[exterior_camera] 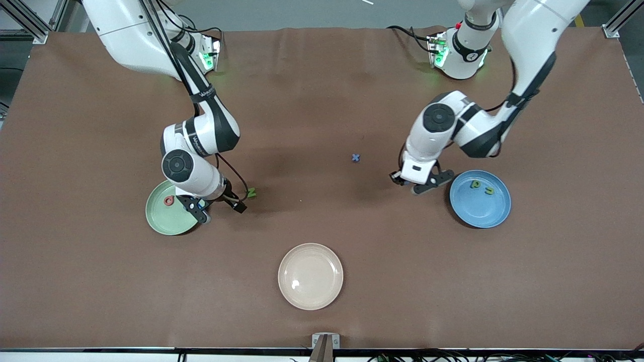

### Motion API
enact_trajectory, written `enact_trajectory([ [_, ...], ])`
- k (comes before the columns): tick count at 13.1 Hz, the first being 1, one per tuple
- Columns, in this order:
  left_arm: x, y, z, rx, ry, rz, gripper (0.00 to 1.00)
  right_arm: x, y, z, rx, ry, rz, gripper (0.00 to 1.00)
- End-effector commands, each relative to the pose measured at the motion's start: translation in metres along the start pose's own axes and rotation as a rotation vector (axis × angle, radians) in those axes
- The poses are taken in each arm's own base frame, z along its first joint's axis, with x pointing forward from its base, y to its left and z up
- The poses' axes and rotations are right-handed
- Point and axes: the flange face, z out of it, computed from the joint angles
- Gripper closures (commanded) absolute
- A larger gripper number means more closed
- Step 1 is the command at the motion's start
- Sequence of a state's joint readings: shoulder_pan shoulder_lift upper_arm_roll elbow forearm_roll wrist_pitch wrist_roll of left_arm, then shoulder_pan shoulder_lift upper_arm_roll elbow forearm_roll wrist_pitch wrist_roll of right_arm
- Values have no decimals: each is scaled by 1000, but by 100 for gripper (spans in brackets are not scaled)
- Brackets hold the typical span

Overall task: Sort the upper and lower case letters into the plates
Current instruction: 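Grasp the green N with the right gripper while the left gripper carries the m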

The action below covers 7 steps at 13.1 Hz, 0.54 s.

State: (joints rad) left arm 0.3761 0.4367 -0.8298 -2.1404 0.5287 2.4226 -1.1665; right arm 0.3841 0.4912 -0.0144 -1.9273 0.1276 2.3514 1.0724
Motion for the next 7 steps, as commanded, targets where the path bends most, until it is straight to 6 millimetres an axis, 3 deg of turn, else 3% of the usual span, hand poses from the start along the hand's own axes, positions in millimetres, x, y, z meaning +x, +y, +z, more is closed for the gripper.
enact_trajectory([
  [1, 49, -60, -10, 11, 4, 125, 84, 0, 2, 3, -5, 9, 148, 0],
  [3, 84, -95, -9, 3, 4, 197, 84, -9, -2, 13, 11, 18, 262, 0],
  [5, 118, -131, 8, 20, 9, 212, 84, -15, 2, 25, 33, 29, 263, 0],
  [7, 135, -150, 29, 47, 15, 239, 84, -17, 5, 30, 39, 32, 294, 0],
])
